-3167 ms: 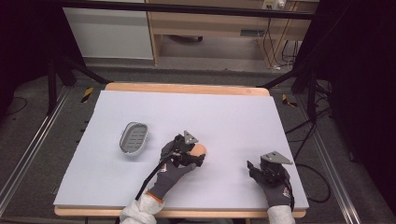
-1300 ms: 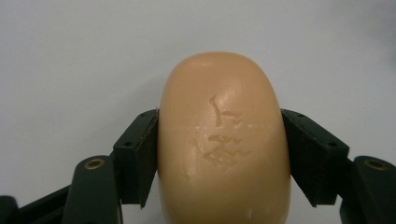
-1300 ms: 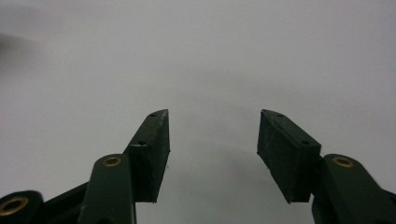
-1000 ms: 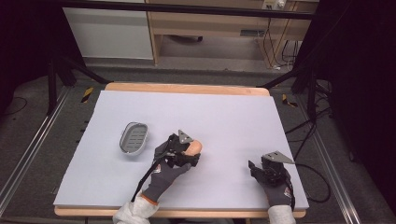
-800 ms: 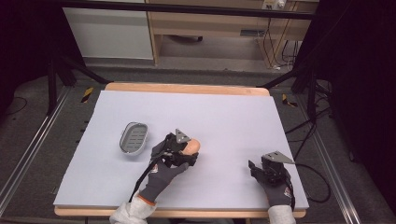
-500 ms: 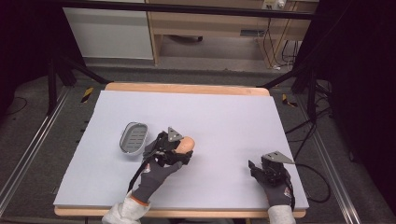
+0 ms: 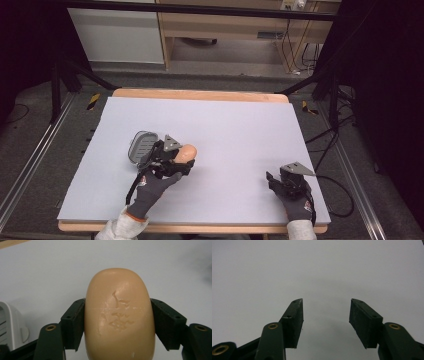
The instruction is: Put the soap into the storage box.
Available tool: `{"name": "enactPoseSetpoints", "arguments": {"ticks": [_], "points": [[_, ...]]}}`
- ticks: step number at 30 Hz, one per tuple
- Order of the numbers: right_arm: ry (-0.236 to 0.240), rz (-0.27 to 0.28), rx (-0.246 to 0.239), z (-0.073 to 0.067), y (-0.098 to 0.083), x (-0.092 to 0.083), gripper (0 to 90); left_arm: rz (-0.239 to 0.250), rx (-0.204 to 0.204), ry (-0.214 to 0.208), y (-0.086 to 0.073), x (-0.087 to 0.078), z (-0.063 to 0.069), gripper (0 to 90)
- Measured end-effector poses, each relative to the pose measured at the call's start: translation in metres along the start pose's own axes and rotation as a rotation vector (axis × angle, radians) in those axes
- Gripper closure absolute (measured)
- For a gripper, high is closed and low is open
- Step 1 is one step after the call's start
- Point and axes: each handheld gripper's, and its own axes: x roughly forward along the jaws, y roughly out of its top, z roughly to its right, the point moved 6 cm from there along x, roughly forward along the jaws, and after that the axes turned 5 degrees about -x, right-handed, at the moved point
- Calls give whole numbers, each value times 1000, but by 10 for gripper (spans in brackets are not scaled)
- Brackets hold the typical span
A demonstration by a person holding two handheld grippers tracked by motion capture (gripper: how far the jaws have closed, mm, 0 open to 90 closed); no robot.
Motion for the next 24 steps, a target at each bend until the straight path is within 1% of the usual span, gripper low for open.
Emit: {"name": "enactPoseSetpoints", "arguments": {"ticks": [2, 6, 11, 12, 13, 14, 15, 16, 17, 18, 22, 24], "points": [[0, 0, -2, 0, 0, 0, 448, 1, -5, -1, 0, -1, -2, 319], [-4, -1, -5, 0, 0, 1, 449, 10, -17, 11, 0, -10, -13, 319], [-2, 1, -4, 0, 0, 1, 450, 23, -44, 25, 0, -15, -26, 319], [-2, 1, -4, 0, 0, 1, 450, 23, -44, 25, 0, -15, -26, 319], [-1, 1, 0, 0, 0, 1, 450, 26, -52, 29, 0, -16, -31, 319], [-1, 1, 0, 0, 0, 1, 450, 26, -52, 29, 0, -16, -31, 319], [-2, 2, -3, 1, 0, 1, 450, 25, -57, 34, -1, -17, -35, 318], [-2, 2, -3, 1, 0, 1, 450, 25, -57, 34, -1, -17, -35, 319], [-1, 1, -1, 0, 0, 1, 450, 20, -60, 38, -3, -17, -39, 319], [-1, 1, -1, 0, 0, 1, 450, 20, -60, 38, -3, -17, -39, 319], [-3, 5, -9, -1, 0, 0, 450, 12, -69, 52, -6, -17, -48, 319], [-1, 6, -10, -1, 0, 0, 451, 14, -76, 53, -6, -17, -49, 319]]}}
